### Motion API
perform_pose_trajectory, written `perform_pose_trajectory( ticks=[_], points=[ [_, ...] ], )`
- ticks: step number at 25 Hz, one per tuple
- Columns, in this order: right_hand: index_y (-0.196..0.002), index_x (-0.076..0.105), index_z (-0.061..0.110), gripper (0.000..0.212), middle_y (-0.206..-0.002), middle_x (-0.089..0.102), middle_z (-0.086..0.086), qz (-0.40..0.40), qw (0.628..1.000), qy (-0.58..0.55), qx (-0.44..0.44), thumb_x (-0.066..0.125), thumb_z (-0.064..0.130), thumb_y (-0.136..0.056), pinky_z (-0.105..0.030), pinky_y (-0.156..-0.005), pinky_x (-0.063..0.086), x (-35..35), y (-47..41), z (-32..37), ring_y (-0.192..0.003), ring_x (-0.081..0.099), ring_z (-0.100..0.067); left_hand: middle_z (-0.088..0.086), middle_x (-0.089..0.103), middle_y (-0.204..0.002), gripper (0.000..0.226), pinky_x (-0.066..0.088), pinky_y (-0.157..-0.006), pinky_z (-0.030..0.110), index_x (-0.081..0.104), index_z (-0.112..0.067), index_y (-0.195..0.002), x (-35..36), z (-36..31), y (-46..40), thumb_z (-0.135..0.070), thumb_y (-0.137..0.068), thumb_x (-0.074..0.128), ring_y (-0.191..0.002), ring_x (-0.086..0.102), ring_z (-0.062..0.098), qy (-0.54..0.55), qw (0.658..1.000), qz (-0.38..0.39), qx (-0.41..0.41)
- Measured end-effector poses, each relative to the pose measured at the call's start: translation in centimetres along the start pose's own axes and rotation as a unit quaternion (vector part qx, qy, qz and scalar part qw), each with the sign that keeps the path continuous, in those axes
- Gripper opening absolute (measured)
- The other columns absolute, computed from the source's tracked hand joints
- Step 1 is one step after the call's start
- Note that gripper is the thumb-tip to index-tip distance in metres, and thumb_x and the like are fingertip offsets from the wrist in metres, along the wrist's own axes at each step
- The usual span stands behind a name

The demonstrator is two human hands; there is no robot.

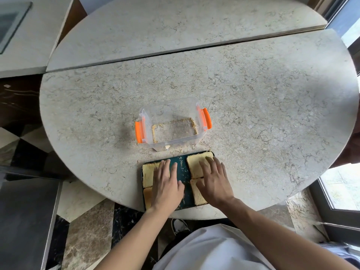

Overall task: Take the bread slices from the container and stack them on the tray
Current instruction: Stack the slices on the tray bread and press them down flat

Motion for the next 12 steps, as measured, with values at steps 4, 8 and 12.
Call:
perform_pose_trajectory(
  ticks=[4, 8, 12],
  points=[
    [-0.159, 0.009, 0.018, 0.075, -0.169, 0.000, -0.012, 0.030, 0.998, 0.043, -0.024, 0.025, 0.057, -0.097, -0.053, -0.124, -0.002, 0.7, -1.2, 0.5, -0.154, -0.009, -0.033, 0.020, 0.023, -0.164, 0.072, 0.015, -0.123, 0.054, 0.035, -0.008, -0.153, 0.8, 3.4, 0.4, -0.042, -0.093, 0.056, -0.152, 0.017, 0.037, -0.027, 0.999, 0.029, -0.031],
    [-0.159, -0.004, 0.021, 0.076, -0.167, -0.017, -0.010, 0.062, 0.993, 0.096, -0.035, 0.015, 0.062, -0.098, -0.052, -0.123, -0.009, 1.6, -1.5, 0.0, -0.151, -0.021, -0.029, 0.019, 0.013, -0.167, 0.077, 0.002, -0.124, 0.051, 0.027, -0.012, -0.157, 1.5, 4.8, 0.6, -0.052, -0.094, 0.048, -0.153, 0.010, 0.036, -0.059, 0.997, 0.042, -0.023],
    [-0.158, -0.009, 0.020, 0.075, -0.164, -0.023, -0.010, 0.068, 0.988, 0.130, -0.036, 0.010, 0.061, -0.098, -0.051, -0.122, -0.012, 1.9, -1.5, 0.1, -0.149, -0.025, -0.030, 0.017, 0.002, -0.169, 0.077, -0.004, -0.124, 0.049, 0.017, -0.016, -0.159, 2.0, 5.4, 0.4, -0.055, -0.097, 0.038, -0.155, 0.000, 0.034, -0.091, 0.994, 0.056, -0.011]
  ],
)
Point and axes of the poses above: each hand's wrist, its own y-axis away from the middle knuckle, its own x-axis out of the palm, z = x × y, the point moved 9 cm from there along -y, towards the middle knuckle
